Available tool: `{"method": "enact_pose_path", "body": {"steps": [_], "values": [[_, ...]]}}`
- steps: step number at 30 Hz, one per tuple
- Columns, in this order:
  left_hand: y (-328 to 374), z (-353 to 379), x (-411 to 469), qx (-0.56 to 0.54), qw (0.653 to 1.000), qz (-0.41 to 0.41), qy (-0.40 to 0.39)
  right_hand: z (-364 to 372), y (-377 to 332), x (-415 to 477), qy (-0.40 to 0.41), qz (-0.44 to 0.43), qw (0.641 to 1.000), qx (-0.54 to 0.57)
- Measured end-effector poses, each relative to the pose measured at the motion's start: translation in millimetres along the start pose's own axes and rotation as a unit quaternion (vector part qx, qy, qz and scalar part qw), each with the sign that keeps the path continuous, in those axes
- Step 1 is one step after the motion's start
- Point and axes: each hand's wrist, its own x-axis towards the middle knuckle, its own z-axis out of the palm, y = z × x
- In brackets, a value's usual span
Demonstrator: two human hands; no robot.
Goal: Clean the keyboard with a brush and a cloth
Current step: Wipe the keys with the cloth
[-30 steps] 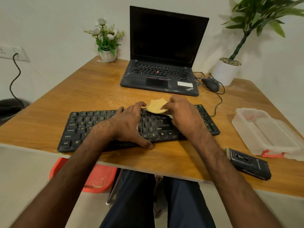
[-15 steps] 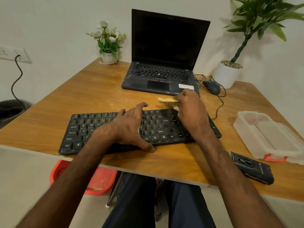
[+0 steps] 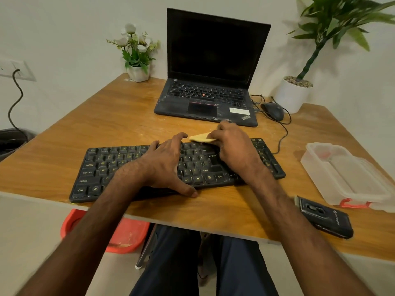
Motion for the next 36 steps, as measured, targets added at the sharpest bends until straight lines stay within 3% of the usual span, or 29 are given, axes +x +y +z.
{"method": "enact_pose_path", "body": {"steps": [5, 9, 12, 17, 24, 28, 32, 36], "values": [[1, 0, 2, 0.016, 1.000, -0.007, -0.007, -8, -21, -36, -0.017, -0.003, 1.000, 0.020], [1, -1, 1, 0.020, 1.000, -0.013, -0.016, -28, -17, -44, -0.056, 0.054, 0.995, 0.068], [2, -2, -1, 0.023, 1.000, -0.009, -0.016, -37, -6, -33, 0.061, 0.098, 0.992, 0.058], [2, -1, 0, 0.030, 0.999, -0.009, -0.017, -9, -28, -54, 0.024, 0.028, 0.998, 0.049], [5, 0, -2, 0.019, 1.000, -0.004, -0.018, -7, -25, -79, 0.026, 0.018, 0.998, 0.047], [4, 0, -2, 0.019, 1.000, 0.005, -0.015, -12, -32, -74, 0.066, 0.018, 0.997, 0.043], [4, 1, -3, 0.023, 1.000, 0.014, -0.012, -12, -58, -73, 0.003, -0.019, 1.000, 0.020], [2, 1, -3, 0.020, 1.000, 0.015, -0.013, -6, -56, -92, 0.057, -0.045, 0.997, 0.020]]}}
